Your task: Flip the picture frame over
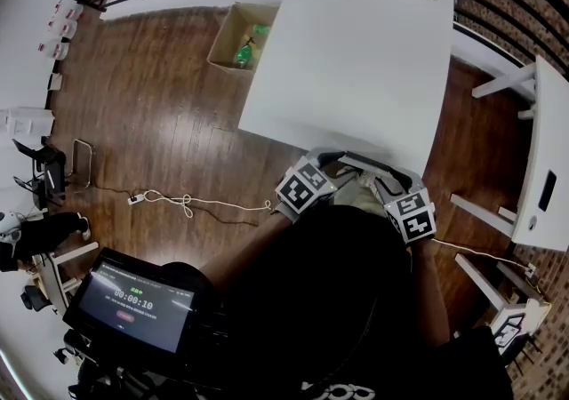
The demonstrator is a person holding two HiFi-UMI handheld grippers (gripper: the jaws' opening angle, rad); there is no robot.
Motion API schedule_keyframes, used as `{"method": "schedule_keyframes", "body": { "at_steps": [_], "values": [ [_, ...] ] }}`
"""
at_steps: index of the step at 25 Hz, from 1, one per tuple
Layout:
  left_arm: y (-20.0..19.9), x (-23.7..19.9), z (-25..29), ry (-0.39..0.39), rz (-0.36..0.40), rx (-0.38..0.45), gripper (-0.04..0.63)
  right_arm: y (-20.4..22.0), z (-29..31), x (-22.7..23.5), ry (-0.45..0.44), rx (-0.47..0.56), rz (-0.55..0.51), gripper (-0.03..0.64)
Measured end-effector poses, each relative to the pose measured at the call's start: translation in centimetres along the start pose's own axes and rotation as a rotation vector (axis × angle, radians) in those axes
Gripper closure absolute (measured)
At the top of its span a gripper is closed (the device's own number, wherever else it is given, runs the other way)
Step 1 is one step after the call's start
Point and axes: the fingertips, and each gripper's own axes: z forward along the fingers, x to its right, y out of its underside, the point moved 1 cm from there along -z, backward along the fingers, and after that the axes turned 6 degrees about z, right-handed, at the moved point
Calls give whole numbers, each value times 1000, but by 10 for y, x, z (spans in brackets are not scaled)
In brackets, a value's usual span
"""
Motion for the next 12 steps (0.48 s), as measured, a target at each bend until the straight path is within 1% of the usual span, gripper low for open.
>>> {"method": "schedule_keyframes", "body": {
  "at_steps": [5, 12],
  "values": [
    [-3, -4, 1, -6, 0, 1, 393, -6, 2, 5, 8, 20, -10, 476],
    [-6, -10, 6, -8, -7, 3, 393, -7, 6, 10, 3, 9, 9, 476]
  ]
}}
